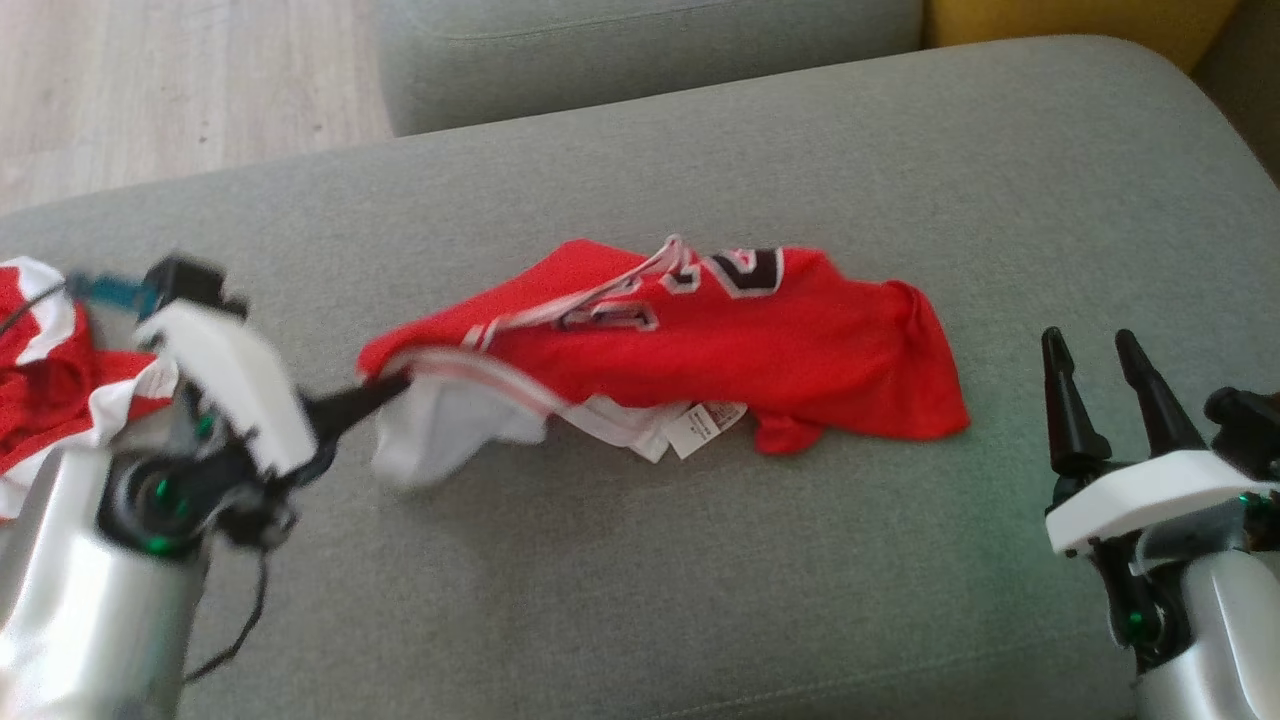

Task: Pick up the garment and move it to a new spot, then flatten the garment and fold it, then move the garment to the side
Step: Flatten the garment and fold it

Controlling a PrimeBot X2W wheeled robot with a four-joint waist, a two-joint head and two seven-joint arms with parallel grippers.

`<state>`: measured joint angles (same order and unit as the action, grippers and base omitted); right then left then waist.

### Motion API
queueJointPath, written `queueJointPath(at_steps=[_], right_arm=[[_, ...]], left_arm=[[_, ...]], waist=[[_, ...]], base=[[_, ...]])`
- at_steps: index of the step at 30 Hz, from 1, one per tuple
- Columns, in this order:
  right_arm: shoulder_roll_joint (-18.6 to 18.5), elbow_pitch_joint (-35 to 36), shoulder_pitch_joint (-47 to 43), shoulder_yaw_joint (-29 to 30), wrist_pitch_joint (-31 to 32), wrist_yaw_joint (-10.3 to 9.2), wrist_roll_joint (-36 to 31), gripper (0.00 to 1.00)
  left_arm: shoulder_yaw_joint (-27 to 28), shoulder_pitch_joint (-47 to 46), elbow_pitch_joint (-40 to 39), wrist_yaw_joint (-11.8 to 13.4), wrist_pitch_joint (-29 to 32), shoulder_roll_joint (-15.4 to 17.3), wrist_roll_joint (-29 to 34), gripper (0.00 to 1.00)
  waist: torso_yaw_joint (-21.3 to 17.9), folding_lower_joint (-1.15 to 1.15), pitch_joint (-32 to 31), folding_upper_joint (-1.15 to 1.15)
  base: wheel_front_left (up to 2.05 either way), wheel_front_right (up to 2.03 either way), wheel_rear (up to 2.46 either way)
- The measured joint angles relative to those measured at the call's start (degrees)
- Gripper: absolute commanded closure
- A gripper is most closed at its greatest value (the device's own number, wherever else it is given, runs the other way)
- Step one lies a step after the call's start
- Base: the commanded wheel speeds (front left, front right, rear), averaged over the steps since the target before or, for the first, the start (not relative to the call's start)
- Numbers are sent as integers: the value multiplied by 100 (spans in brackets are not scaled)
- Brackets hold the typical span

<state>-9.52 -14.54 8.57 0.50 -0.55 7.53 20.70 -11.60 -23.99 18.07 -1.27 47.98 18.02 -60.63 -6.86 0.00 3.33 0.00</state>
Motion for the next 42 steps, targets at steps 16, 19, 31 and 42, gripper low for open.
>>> queueJointPath(at_steps=[16,19,31,42], right_arm=[[-10,91,-139,299,170,0,-24,0],[-9,93,-189,394,211,0,-60,0],[-9,64,85,186,258,0,-64,0],[-5,-134,146,-135,111,0,-8,0]], left_arm=[[249,1378,-2430,389,1300,680,-860,100],[283,1625,-2813,657,1513,812,-965,100],[21,905,27,403,11,814,497,100],[-81,-104,1930,114,-918,543,957,0]], waist=[[167,0,23,0],[159,0,51,0],[-70,0,418,0],[-76,0,439,0]], base=[[0,0,0],[0,0,0],[0,0,0],[0,0,0]])
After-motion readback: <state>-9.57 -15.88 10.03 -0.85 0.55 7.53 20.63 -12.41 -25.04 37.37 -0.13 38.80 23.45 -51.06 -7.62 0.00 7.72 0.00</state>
